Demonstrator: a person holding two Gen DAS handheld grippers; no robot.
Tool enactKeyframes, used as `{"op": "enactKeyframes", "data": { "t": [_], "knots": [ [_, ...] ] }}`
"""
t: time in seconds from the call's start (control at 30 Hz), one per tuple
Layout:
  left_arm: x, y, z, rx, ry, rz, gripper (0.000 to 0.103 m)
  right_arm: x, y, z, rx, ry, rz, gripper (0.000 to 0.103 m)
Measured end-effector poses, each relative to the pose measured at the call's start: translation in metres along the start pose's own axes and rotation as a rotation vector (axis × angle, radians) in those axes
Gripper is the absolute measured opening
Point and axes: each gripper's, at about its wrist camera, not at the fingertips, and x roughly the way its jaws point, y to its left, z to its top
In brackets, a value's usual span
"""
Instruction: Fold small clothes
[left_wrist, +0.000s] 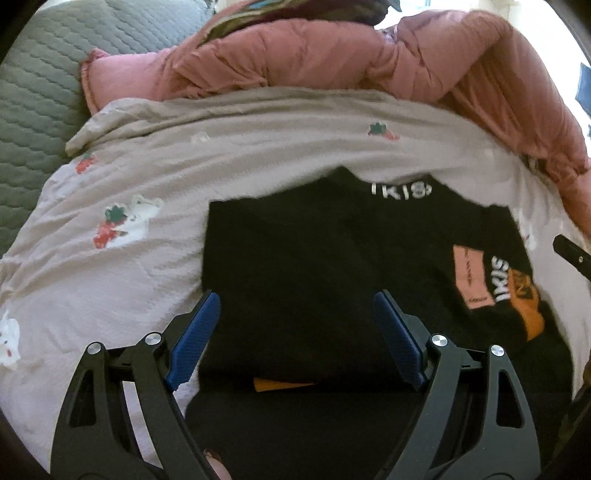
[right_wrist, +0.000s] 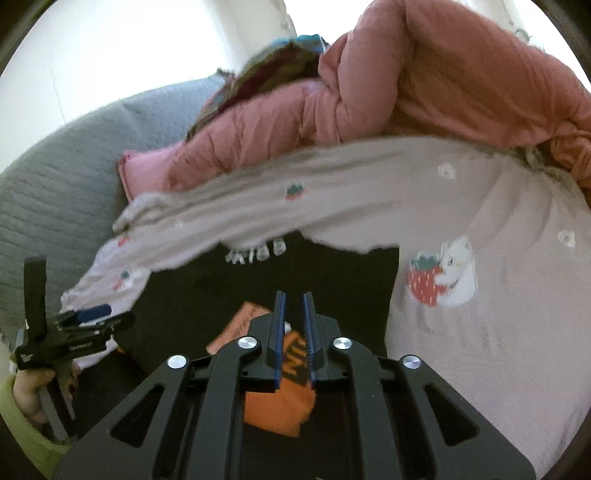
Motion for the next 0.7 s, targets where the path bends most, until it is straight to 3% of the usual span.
{"op": "enactKeyframes", "data": {
  "t": [0.07, 0.2, 0.33, 0.4, 0.47, 0.5, 0.7],
  "knots": [
    [0.010, 0.000, -0.005, 0.008, 0.026, 0.013, 0.078, 0.012, -0.004, -0.005, 0.017, 0.069, 0.000, 0.050],
    [0.023, 0.003, -0.014, 0.010, 0.057, 0.019, 0.078, 0.036, -0.004, -0.017, 0.012, 0.176, -0.013, 0.052],
    [0.023, 0.004, -0.017, 0.014, 0.045, 0.017, 0.078, 0.051, -0.008, -0.026, 0.030, 0.223, -0.043, 0.056],
    [0.024, 0.004, -0.017, 0.006, 0.041, 0.015, 0.078, 0.054, -0.005, -0.029, 0.021, 0.222, -0.040, 0.048],
    [0.024, 0.004, -0.017, -0.001, 0.038, 0.013, 0.078, 0.053, -0.002, -0.028, 0.006, 0.211, -0.027, 0.017],
    [0.023, 0.004, -0.017, -0.002, 0.035, 0.013, 0.078, 0.050, 0.001, -0.027, -0.001, 0.199, -0.001, 0.013],
    [0.009, 0.004, -0.004, -0.022, -0.021, 0.013, 0.078, 0.022, 0.023, -0.006, -0.101, 0.049, -0.014, 0.013]
  ]
}}
